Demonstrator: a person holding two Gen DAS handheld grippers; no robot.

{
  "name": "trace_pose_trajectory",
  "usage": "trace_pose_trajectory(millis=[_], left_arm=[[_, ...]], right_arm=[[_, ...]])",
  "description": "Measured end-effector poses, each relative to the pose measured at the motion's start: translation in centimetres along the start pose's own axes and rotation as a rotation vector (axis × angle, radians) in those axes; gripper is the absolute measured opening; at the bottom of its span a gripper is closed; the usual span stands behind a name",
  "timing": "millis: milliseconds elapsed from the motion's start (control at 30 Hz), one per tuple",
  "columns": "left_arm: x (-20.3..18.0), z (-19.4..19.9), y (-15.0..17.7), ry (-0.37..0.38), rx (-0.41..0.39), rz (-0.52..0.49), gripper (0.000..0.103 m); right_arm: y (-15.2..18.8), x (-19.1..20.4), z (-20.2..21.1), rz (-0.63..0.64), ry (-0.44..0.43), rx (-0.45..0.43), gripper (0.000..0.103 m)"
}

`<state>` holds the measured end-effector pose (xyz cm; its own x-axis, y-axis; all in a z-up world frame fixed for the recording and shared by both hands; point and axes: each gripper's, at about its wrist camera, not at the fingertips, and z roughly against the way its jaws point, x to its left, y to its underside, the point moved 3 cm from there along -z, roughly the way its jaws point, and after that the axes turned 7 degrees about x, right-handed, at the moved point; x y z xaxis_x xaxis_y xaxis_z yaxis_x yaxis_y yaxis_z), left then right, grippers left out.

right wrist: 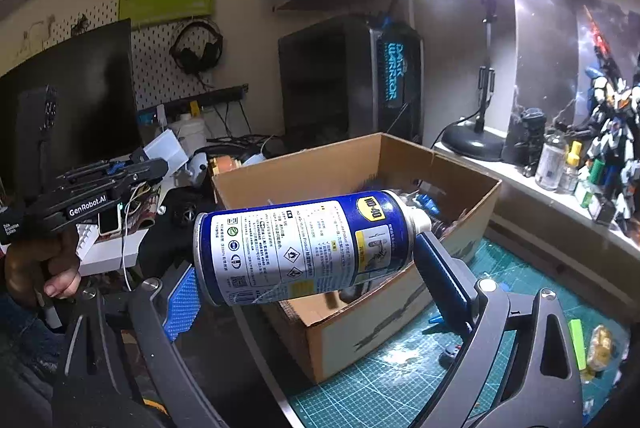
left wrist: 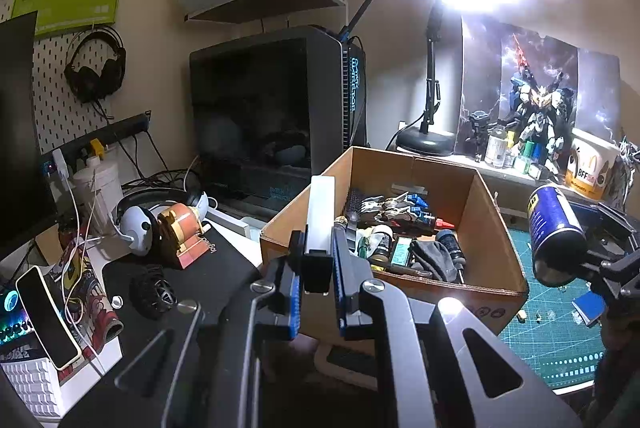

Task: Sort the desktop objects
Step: 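Lower the white part and spray can into the cardboard box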

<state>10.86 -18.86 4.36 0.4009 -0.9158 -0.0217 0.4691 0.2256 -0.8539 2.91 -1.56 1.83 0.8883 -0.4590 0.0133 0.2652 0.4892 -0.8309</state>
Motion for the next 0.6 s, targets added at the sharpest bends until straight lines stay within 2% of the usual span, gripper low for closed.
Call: trace_pose_trajectory(millis=[367,600], left_arm=[[0.1,-1.8,-1.3,-0.007,0.016,-0.019,0.013],[-0.4,-3.3,-3.6,-0.023,0.023,-0.053,0.013]], right_arm=[[-1.2,0.9,-1.1,0.035,0.001,0.022,0.095],[-2.8,0.9,-2.5,0.058,-0.02,0.033,0.095]])
